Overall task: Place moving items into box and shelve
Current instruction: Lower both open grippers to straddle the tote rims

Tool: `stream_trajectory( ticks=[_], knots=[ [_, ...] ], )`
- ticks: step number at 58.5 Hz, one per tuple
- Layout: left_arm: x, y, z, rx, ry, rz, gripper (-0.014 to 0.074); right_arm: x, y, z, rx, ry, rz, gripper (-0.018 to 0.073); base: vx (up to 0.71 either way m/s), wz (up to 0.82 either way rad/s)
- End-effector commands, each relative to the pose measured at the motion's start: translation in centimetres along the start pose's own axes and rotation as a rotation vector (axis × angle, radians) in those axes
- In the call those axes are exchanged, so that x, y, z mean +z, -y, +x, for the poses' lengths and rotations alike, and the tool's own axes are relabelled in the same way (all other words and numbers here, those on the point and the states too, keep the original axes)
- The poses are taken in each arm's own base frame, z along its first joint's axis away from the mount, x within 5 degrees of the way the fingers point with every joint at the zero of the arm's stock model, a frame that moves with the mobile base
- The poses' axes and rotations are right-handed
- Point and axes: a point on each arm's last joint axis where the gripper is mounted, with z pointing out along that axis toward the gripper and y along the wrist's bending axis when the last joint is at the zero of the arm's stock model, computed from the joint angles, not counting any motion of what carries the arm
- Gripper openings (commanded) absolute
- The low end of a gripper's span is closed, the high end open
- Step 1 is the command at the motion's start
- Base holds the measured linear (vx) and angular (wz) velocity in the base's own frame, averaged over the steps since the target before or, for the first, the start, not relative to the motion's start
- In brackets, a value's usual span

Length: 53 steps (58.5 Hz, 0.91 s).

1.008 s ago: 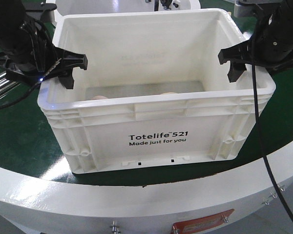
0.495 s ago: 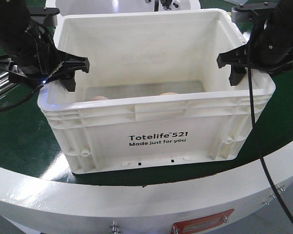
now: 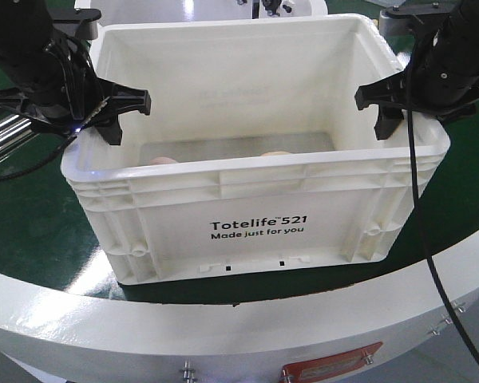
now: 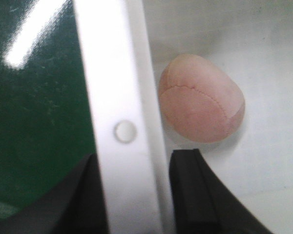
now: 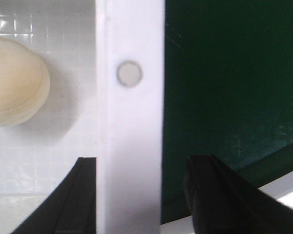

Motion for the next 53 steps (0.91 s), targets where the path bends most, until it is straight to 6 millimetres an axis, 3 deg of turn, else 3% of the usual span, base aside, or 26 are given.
stream_trajectory(
  ticks=[1,16,38,53],
  knots=[
    [-0.9,0.0,-0.4,0.013,0.059,0.0,0.0256,-1.4,0.1,0.2,0.023,0.017,-0.003,0.0228,0.0,0.0],
    [-0.9,0.0,-0.3,0.065,0.052,-0.004,-0.0009,-1.4,0.2,0.3,-0.008,0.006,0.009,0.0012,0.0,0.0],
    [-1.1,0.0,-0.5,0.066,0.078,0.004,-0.0006,-1.5,0.5,0.2,-0.033,0.012,0.034,-0.0008,0.0,0.0],
    [-1.9,-0.4,-0.4,0.063,0.107,-0.016,-0.0005,-3.3,1.1,0.5,-0.037,0.078,0.092,-0.0008,0.0,0.0]
  ],
)
